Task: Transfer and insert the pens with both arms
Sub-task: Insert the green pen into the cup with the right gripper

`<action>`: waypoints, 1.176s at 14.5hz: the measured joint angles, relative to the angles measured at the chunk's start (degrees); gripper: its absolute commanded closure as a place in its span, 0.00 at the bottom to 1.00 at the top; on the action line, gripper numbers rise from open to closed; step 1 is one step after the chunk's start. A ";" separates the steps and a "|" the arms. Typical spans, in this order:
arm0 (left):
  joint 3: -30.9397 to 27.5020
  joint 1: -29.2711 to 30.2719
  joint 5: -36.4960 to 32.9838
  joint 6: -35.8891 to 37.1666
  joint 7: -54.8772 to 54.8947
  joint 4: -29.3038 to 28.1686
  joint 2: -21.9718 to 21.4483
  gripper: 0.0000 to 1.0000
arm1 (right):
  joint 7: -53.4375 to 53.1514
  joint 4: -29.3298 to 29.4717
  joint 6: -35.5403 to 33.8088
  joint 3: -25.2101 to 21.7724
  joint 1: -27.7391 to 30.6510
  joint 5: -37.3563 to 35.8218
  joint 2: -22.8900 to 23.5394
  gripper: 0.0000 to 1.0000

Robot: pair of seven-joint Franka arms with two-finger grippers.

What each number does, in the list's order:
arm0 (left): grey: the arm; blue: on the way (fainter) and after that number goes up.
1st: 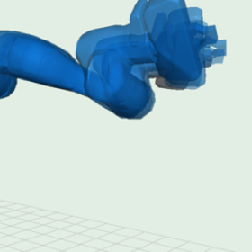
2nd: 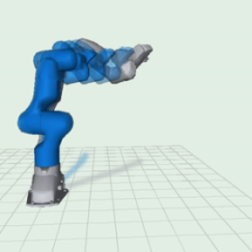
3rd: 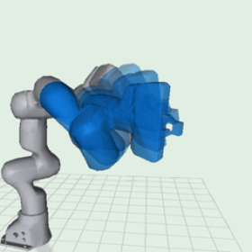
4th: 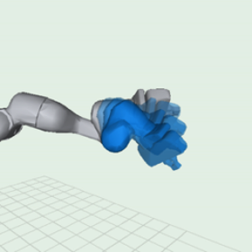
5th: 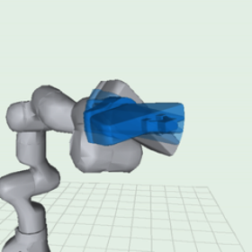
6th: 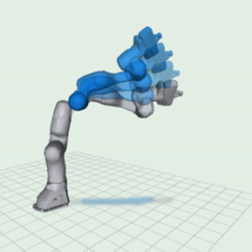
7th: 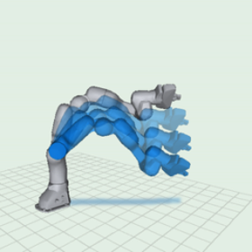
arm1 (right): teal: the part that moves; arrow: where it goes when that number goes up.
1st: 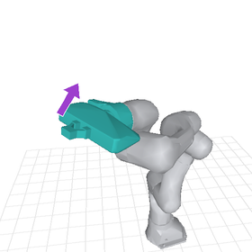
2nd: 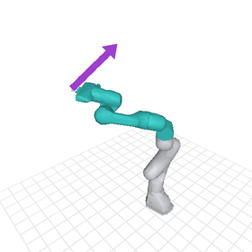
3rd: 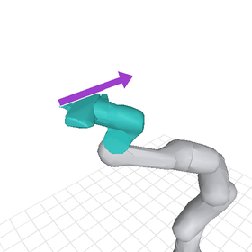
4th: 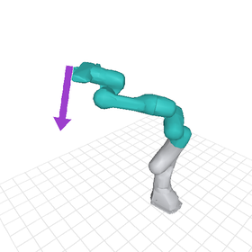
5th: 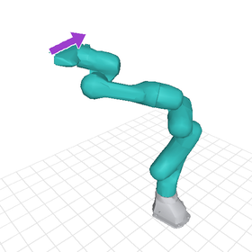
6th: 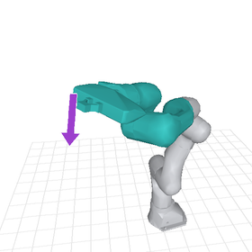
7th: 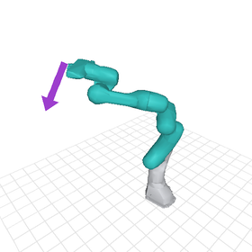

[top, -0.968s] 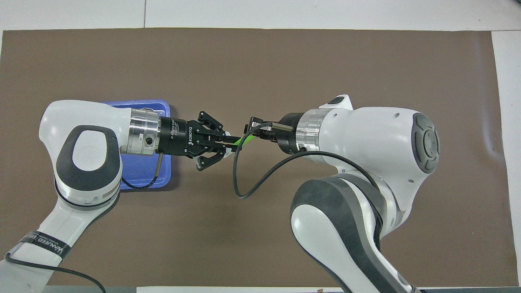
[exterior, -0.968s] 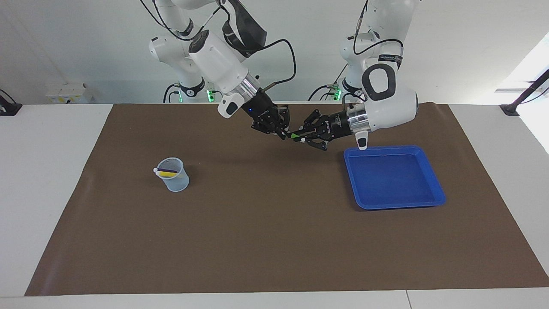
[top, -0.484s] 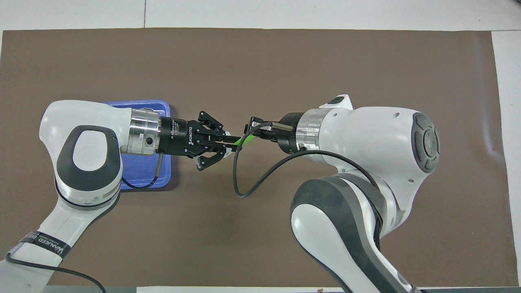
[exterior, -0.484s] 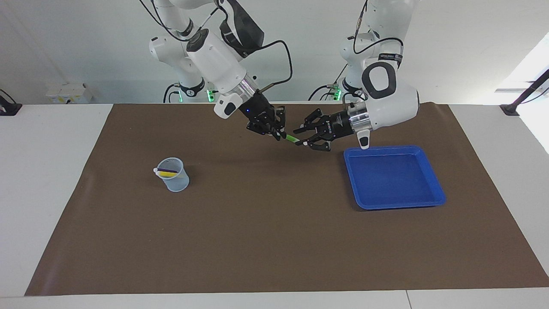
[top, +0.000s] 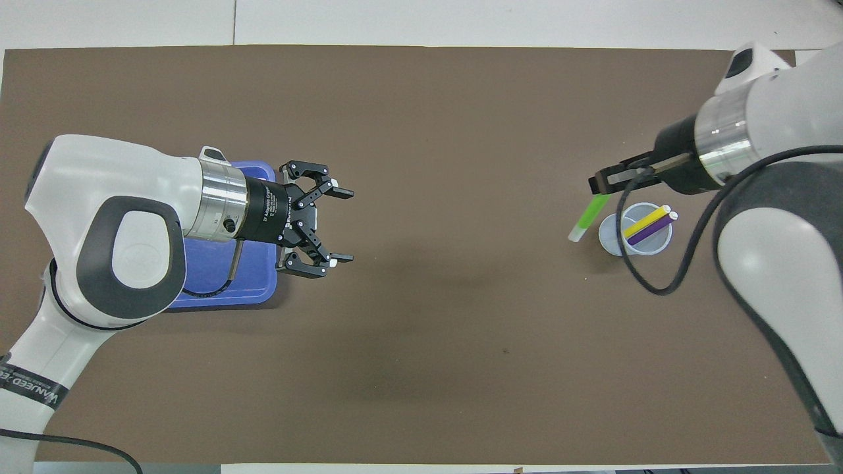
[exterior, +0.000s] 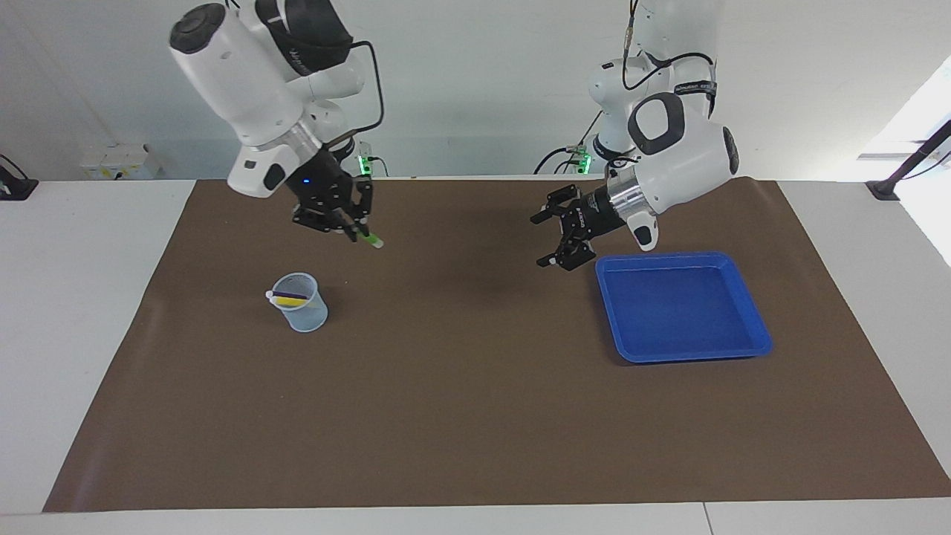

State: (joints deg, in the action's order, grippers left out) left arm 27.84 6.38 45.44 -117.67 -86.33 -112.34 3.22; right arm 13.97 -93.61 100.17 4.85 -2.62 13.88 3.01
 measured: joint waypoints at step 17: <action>-1.26 0.68 -23.58 -0.33 10.39 6.78 2.59 0.00 | 20.09 -20.31 19.40 0.22 3.83 -11.27 -0.70 0.00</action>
State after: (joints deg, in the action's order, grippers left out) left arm 26.58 7.05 21.86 -117.99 -75.94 -105.57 5.81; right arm 34.06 -113.91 119.58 5.07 1.20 2.61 2.31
